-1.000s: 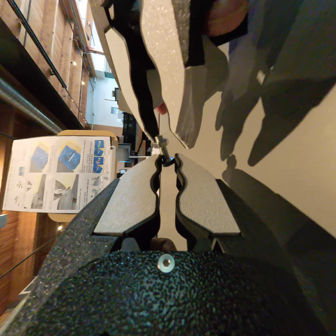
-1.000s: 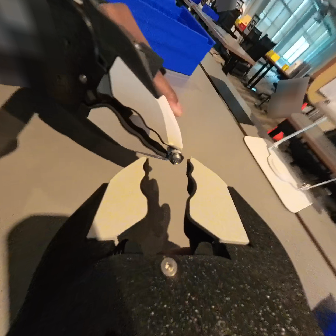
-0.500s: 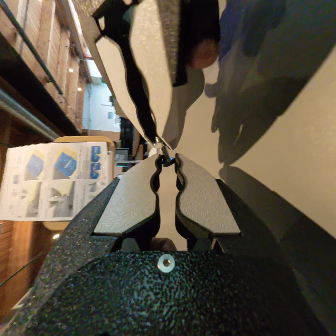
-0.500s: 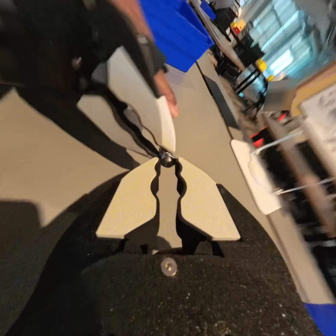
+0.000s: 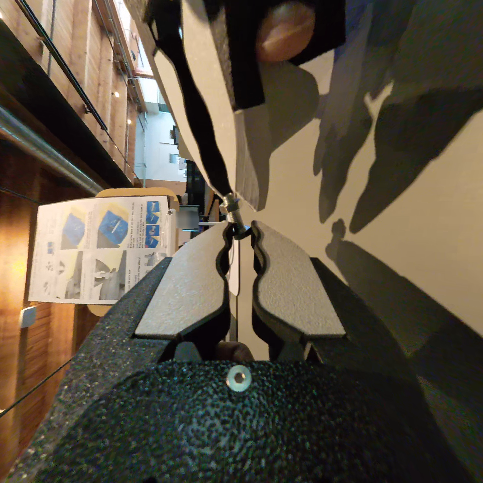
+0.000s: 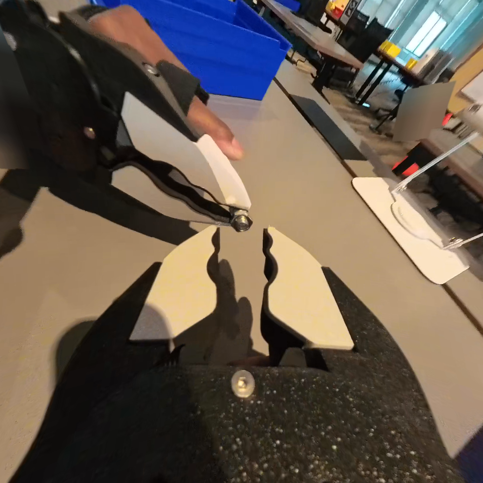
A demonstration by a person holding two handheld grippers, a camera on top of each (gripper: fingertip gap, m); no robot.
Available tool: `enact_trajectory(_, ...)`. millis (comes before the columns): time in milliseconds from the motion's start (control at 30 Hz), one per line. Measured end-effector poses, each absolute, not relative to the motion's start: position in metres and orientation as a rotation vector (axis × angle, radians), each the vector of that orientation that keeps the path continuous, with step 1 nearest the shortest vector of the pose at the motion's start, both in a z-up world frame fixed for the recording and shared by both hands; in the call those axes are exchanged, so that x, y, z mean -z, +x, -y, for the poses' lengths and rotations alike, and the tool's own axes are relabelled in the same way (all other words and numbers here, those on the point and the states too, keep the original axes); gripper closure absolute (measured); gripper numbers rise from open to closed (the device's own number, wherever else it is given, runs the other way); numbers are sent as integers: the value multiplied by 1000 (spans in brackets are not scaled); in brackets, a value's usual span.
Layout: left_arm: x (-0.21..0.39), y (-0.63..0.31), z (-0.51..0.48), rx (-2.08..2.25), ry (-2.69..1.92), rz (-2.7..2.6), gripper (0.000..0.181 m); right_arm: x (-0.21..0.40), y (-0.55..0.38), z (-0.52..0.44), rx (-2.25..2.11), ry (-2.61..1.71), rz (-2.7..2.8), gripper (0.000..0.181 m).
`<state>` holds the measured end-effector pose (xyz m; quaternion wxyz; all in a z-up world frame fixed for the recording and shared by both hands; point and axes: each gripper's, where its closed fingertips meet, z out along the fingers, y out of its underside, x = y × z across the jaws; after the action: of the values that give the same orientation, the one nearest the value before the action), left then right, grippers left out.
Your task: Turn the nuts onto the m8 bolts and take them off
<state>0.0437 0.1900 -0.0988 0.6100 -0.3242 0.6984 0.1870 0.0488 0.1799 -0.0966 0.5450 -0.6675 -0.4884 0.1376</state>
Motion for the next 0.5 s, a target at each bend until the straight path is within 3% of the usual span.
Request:
enact_trajectory(133,98,46,-188,-463,-719,-1613,169,98,46,-180,-389,-1624,1123,166)
enact_trajectory(267,101,47,-185,-420,-732,-1635,168,99,48,-178,-308,-1557,1202,167)
enact_trajectory(500,121,50,-176,-252,-823,-1726,168,115,53,-173,218,-1201,1536,166)
